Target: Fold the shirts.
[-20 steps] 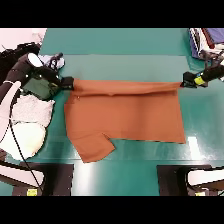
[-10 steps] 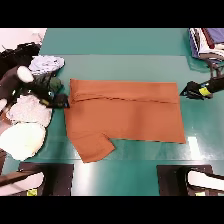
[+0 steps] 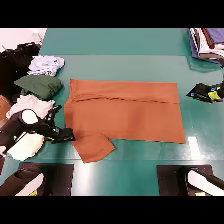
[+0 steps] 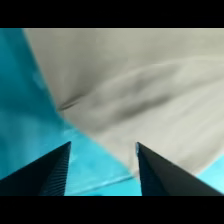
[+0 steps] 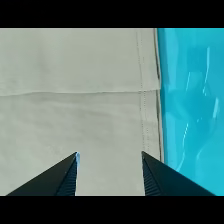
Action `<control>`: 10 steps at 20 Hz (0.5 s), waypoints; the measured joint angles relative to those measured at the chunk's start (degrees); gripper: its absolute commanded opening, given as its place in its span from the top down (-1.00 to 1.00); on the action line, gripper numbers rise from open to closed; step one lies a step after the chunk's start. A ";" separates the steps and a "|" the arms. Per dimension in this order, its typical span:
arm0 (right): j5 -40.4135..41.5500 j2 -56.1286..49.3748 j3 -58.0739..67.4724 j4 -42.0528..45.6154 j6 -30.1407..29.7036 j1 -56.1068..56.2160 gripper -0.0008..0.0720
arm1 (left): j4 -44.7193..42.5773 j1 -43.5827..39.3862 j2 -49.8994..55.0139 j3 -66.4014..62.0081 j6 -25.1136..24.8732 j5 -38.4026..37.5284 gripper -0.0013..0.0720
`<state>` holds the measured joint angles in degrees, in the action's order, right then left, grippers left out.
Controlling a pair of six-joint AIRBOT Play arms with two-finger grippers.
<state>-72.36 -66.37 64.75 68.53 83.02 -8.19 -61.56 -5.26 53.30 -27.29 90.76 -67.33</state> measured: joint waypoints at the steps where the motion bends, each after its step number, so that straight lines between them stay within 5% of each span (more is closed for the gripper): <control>1: 0.02 0.61 -0.04 0.00 0.00 -0.02 -0.26 | 1.62 -0.04 -0.26 1.07 -0.26 1.31 -0.34; 3: -0.15 1.53 -0.13 0.00 0.00 -0.02 -0.26 | 4.70 -0.15 -0.57 2.86 -1.09 2.73 -0.25; 4: -0.63 1.81 -0.22 0.00 0.00 -0.09 -0.26 | 5.29 -0.17 -0.72 3.37 -1.31 3.56 0.65; 5: -1.62 2.08 -0.46 0.00 0.00 -0.37 -0.26 | 5.60 -0.20 -0.66 4.00 -1.84 4.68 0.89; 10: -7.23 5.42 -9.29 2.99 -0.48 -5.90 -0.27 | 8.13 -0.24 -0.81 2.51 -4.74 4.66 0.91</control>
<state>-79.59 -60.95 55.46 71.53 82.54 -14.09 -53.43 -5.50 52.49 -24.77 86.02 -62.67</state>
